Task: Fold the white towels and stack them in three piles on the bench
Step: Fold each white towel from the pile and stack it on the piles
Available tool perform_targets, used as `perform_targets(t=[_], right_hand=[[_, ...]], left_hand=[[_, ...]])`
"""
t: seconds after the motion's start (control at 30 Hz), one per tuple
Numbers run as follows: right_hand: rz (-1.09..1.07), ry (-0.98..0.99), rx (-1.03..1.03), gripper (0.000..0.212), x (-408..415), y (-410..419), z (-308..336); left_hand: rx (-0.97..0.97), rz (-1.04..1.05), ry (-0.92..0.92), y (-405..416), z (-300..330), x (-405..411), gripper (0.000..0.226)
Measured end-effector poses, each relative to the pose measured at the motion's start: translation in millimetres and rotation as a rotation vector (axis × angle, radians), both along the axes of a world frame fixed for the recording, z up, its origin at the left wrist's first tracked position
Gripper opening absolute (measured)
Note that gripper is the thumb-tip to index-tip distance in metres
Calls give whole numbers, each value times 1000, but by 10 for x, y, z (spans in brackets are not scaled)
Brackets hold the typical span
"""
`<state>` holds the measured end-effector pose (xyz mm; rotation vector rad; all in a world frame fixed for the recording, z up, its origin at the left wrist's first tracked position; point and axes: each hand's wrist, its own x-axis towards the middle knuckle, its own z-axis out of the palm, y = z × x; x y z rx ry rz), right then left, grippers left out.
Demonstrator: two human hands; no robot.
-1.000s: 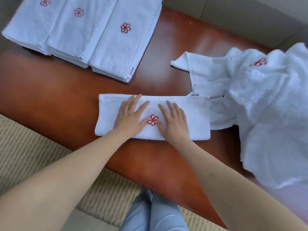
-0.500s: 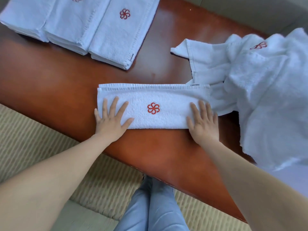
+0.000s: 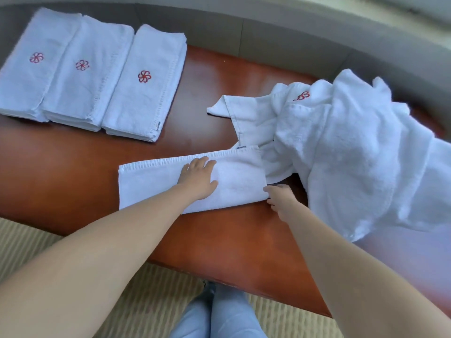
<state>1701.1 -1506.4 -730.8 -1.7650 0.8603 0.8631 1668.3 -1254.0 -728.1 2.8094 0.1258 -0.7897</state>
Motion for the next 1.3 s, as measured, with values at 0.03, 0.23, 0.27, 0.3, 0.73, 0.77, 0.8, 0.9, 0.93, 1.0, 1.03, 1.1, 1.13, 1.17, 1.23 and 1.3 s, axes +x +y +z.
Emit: perform_targets(t=[0.03, 0.23, 0.27, 0.3, 0.73, 0.77, 0.8, 0.9, 0.93, 1.0, 1.03, 1.1, 1.13, 1.17, 1.23, 1.3], right_hand=[[-21, 24, 31, 41, 19, -17, -18], [-53, 109, 124, 35, 77, -72, -111], [-53, 110, 127, 38, 86, -77, -124], [-42, 107, 126, 39, 98, -88, -139], [298, 110, 225, 31, 295, -264, -47], [323, 103, 197, 25, 300, -256, -61], [346, 82, 168, 20, 301, -249, -56], [392, 45, 122, 23, 290, -229, -9], [383, 54, 140, 21, 279, -217, 28], [353, 65, 185, 22, 243, -170, 102], [357, 47, 177, 24, 216, -130, 152], [396, -10, 129, 26, 165, -29, 276], [416, -34, 106, 26, 140, 38, 352], [440, -61, 77, 24, 117, 112, 446], [482, -157, -6, 15, 79, 284, 674], [475, -275, -76, 12, 32, 510, 958]], left_hand=[[-22, -8, -1, -80, -3, 125, 71], [-115, -72, 9, -460, -39, 794, 77], [-113, -77, 31, -509, -50, 872, 77], [-106, -80, 50, -553, -60, 944, 76], [-154, -99, 267, -593, 68, 1508, 22], [-185, -99, 272, -580, 85, 1512, 24], [-216, -98, 272, -563, 108, 1517, 24], [-285, -111, 285, -482, 215, 1495, 22], [-299, -126, 286, -449, 259, 1478, 22], [-319, -158, 272, -371, 365, 1430, 25], [-328, -174, 254, -322, 429, 1398, 28], [-348, -202, 202, -189, 585, 1320, 36], [-361, -208, 179, -105, 672, 1269, 39], [-378, -206, 160, -10, 763, 1209, 41], [-405, -176, 122, 214, 966, 1068, 42], [-409, -154, 68, 491, 1212, 909, 38]])
